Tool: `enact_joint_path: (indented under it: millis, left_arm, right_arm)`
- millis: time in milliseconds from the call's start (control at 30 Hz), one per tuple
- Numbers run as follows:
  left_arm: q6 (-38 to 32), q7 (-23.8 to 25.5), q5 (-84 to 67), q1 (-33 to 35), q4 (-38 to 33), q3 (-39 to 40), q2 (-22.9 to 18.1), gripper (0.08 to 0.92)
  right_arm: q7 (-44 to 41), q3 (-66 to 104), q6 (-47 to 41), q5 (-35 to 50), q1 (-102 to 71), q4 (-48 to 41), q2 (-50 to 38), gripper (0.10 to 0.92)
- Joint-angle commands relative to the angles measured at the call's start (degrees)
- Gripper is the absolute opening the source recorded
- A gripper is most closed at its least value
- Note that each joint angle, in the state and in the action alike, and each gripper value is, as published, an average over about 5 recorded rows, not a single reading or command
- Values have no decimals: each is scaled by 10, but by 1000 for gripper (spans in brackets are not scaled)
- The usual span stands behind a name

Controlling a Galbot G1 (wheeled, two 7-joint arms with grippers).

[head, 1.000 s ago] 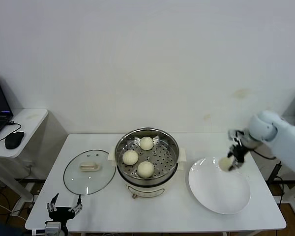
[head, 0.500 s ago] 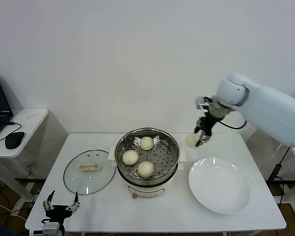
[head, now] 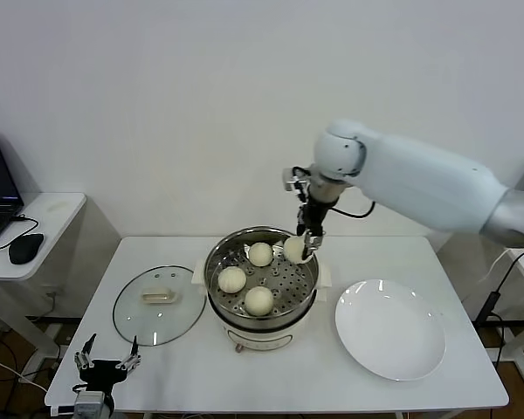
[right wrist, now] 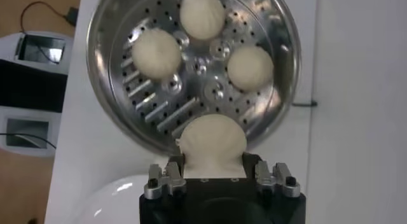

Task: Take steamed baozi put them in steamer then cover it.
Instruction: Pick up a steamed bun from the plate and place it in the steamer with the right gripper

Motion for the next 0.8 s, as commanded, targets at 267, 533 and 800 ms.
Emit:
enact_joint_path:
  millis: [267,533,800]
  left_arm:
    - [0,0,2,6,-5,-1,1,823]
    - [0,-1,3,8,-4,1,-1,823]
    - [-1,-2,2,7,-2,1,-2,823]
  right_arm:
    - [1,-9,7,-61,-70,-58,75,563]
    - [7,3,9,-86,-94,-75,75,560]
    - [16,16,8,-93,-104,-78,72,579]
